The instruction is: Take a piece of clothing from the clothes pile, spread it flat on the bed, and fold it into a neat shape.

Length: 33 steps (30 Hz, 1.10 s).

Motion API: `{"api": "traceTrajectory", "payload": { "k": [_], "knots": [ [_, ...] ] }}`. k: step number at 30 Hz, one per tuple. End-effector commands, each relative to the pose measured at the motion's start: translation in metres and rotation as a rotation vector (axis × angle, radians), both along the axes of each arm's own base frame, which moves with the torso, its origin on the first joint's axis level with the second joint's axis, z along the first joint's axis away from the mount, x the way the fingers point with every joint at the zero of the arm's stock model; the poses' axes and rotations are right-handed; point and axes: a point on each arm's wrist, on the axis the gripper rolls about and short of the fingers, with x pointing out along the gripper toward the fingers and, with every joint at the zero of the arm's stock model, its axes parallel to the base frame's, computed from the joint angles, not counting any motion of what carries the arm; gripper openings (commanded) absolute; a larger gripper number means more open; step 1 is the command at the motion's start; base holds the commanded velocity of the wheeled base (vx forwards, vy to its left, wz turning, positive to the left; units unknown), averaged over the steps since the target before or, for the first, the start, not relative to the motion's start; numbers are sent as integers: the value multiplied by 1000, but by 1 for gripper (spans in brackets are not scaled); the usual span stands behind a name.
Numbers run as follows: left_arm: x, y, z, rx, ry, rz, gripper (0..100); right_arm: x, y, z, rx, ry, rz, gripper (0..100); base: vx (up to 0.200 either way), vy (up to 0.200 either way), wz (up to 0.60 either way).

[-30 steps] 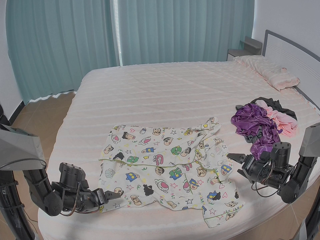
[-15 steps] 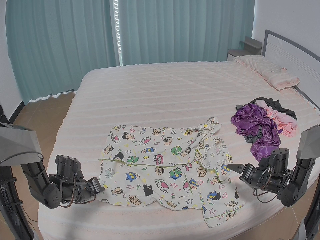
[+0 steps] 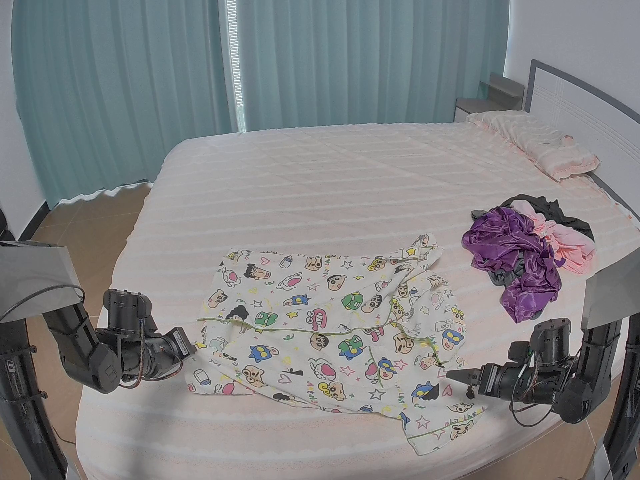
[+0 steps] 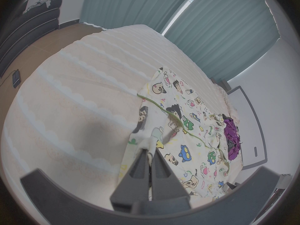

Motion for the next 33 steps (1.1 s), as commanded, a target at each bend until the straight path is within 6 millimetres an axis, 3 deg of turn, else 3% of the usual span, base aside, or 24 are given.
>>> {"api": "traceTrajectory", "payload": {
  "k": [1, 14, 15, 23, 30, 31, 33],
  "knots": [
    [7, 2, -11, 5, 18, 6, 0, -9, -2, -9, -21, 53, 40, 100, 0, 0, 0],
    [22, 1, -19, 6, 10, 6, 0, -19, 3, -30, -74, 66, 220, 100, 0, 0, 0],
    [23, 0, -20, 7, 8, 5, 0, -19, 3, -31, -73, 65, 221, 0, 0, 0, 0],
    [36, 1, -31, 40, 6, 41, 0, -16, 2, -27, -65, 17, 210, 0, 0, 0, 0],
    [42, 0, -28, 39, -20, 43, 0, -8, -11, -21, -37, -41, 158, 0, 0, 0, 0],
    [44, 0, -27, 39, -29, 44, 100, -7, -13, -19, -28, -46, 151, 0, 0, 0, 0],
    [45, 0, -26, 39, -37, 44, 100, -6, -16, -18, -23, -54, 141, 0, 0, 0, 0]
  ]
}}
